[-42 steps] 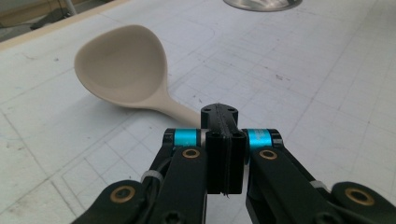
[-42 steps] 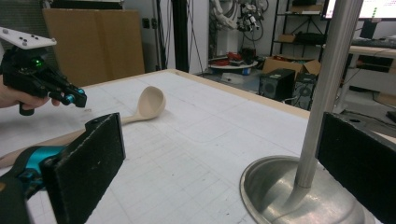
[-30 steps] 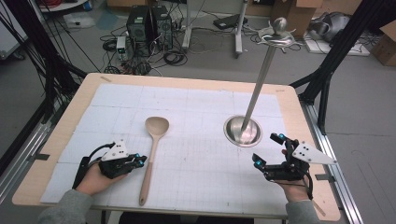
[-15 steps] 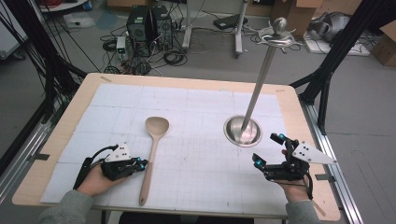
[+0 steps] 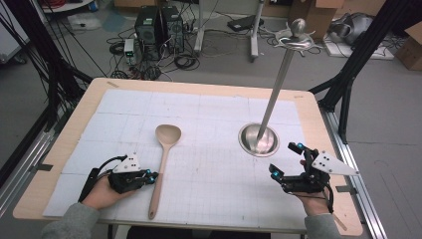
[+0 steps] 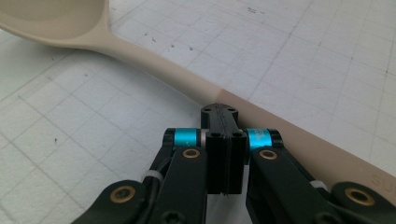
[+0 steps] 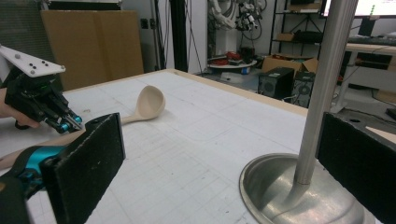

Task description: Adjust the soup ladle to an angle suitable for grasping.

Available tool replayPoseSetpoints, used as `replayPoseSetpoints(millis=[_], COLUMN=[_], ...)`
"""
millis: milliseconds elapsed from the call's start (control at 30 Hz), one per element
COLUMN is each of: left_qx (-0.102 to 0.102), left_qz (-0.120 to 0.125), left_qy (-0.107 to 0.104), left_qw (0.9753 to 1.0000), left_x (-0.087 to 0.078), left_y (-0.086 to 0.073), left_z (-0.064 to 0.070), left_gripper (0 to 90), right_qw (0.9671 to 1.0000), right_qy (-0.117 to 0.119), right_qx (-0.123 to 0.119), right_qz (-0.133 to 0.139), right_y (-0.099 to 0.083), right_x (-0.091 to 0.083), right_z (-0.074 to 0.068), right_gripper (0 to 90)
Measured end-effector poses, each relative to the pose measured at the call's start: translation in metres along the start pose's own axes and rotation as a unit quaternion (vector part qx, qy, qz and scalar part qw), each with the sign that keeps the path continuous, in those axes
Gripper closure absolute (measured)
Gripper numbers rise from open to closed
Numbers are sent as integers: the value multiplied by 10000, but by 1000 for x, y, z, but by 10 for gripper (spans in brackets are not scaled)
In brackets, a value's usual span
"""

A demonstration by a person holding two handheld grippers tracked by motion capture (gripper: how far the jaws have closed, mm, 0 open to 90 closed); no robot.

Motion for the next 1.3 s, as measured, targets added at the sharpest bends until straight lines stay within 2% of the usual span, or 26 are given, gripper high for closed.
replayPoseSetpoints(millis=[200,433,567,733,867,1300], left_qx=[-73,-63,-147,-76,-141,-142], left_qz=[3,-7,14,-11,-30,-52], left_qy=[-40,-43,-128,-55,-7,-12], left_qw=[10000,10000,9998,10000,9999,9999], left_x=[1,1,2,2,1,0], left_y=[0,0,1,1,1,-1], left_z=[0,1,0,0,2,7], left_gripper=[897,896,897,897,898,898], right_qw=[10000,10000,10000,10000,10000,10000], right_qy=[2,4,10,7,37,69], right_qx=[15,11,28,25,5,27], right_qz=[7,0,-7,-13,-27,-42], right_y=[0,0,0,0,1,0], right_x=[0,0,1,3,5,5], right_z=[-1,0,-1,-1,-2,-2], right_gripper=[1,1,1,1,1,1])
Point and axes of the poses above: each handheld gripper's, and its own axes: x roughly forward along the jaws, y roughly out of its top, z roughly to its right, the point moved 4 cm from there along x, roughly forward along the jaws, and after that the axes turned 8 degrees about -z, right-handed, at the moved point
